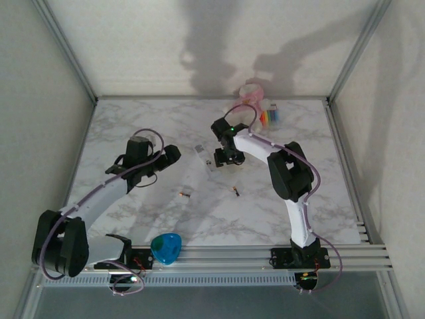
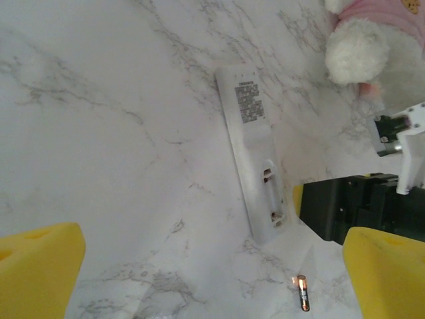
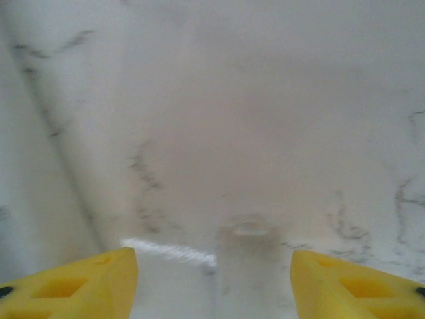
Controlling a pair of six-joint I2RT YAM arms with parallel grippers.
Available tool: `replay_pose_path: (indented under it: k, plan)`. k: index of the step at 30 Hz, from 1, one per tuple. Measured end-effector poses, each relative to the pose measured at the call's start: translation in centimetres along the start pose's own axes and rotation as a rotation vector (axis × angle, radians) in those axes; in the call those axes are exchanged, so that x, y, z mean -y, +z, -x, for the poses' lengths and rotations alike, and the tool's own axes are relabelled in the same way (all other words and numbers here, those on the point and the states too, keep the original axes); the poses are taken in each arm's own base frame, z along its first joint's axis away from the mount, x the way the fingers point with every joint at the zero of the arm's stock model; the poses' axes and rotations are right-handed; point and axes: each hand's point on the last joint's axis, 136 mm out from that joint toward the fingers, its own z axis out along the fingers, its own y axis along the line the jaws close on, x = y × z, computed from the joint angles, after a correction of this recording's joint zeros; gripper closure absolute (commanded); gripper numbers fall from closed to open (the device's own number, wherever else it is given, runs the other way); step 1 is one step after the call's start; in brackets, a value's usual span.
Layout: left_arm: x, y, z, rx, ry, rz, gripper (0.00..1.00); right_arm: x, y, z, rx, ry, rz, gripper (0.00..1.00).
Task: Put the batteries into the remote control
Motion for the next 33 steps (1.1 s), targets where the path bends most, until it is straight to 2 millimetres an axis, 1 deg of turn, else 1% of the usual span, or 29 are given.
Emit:
replay_pose_path:
  k: [3,7,9,13,16,21,23,25,28,30,33]
  plan:
    - [-0.7,-0.3,-0.7,-0.004,-0.016,0.017,0.0,-2.1,-0.4,-0.1,0.005,-0.026,0.048,0.32]
    - [-1.6,-0.8,-1.4,-0.007,-0.037,0.039,0.01,-4.8,-0.9,-0.1,0.008,-0.035,0.136,0.31]
    - [-1.9,-1.0,-1.7,-0.009,-0.042,0.045,0.0,-5.8,-1.0,0.0,0.008,-0.036,0.172,0.31]
    - [-2.2,-1.5,-2.1,-0.009,-0.053,0.046,0.0,-7.1,-0.9,-0.2,-0.003,-0.029,0.218,0.35]
    - [-2.4,-1.7,-2.5,-0.009,-0.062,0.044,0.03,-7.8,-1.0,-0.3,-0.008,-0.021,0.251,0.38]
    - [-2.8,-1.3,-4.4,-0.049,-0.082,0.053,0.09,-8.8,-1.3,-0.3,-0.014,0.007,0.301,0.38]
    - [-2.7,-1.2,-5.2,-0.063,-0.085,0.057,0.11,-9.0,-1.3,-0.2,-0.014,0.014,0.31,0.38]
    - [-2.1,-1.1,-6.0,-0.075,-0.092,0.054,0.14,-8.9,-1.2,-0.2,-0.012,0.02,0.309,0.37]
    - [-1.6,-0.9,-7.0,-0.088,-0.111,0.057,0.16,-8.7,-1.0,-0.5,-0.012,0.021,0.299,0.36]
    - [-1.8,-0.8,-7.8,-0.093,-0.128,0.071,0.17,-8.2,-1.1,-1.0,-0.012,0.022,0.285,0.36]
    - [-2.1,-0.9,-8.5,-0.085,-0.158,0.09,0.18,-7.4,-2.0,-1.7,-0.001,0.023,0.265,0.36]
